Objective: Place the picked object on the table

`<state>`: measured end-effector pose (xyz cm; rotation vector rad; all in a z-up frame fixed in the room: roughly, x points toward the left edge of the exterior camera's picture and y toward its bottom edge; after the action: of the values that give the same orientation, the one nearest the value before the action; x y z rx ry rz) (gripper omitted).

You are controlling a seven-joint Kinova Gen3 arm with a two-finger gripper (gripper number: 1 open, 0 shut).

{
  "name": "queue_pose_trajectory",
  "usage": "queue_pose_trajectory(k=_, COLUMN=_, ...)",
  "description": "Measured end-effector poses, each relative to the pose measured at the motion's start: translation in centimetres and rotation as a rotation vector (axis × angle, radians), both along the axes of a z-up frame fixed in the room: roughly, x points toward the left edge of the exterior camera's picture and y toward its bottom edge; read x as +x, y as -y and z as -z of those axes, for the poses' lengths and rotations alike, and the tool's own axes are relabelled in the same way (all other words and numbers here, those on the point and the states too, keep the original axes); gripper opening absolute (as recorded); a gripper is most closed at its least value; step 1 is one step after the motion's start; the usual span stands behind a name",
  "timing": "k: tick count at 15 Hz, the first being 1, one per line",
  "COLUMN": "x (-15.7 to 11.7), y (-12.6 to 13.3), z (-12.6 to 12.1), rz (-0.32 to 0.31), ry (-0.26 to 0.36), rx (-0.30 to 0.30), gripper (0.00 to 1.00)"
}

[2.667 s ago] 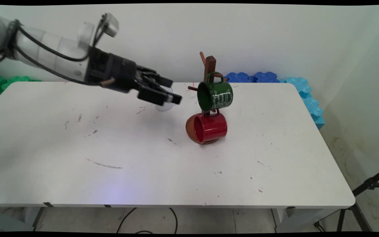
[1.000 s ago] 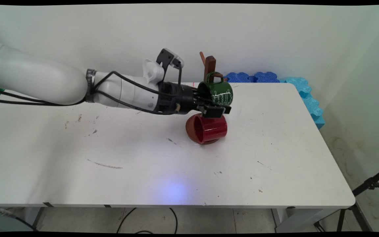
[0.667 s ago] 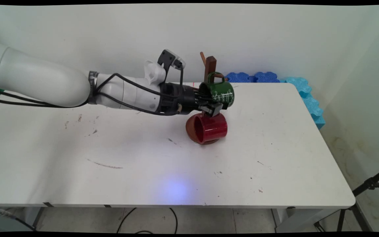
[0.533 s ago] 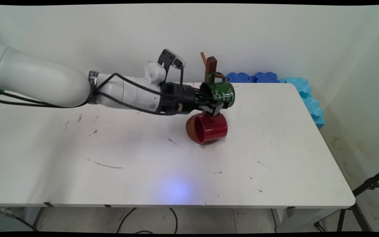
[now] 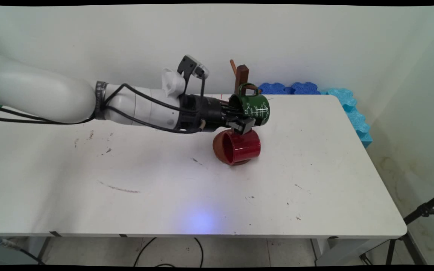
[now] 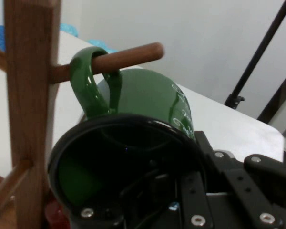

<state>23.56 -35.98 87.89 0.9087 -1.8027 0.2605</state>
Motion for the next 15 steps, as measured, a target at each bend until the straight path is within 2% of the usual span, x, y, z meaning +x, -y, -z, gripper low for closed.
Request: queue_pose_trajectory(k=15, x=2.0, y=-3.9, z=-3.3, rz=0.15, ry=-0.036, rx=-0.036, gripper=0.0)
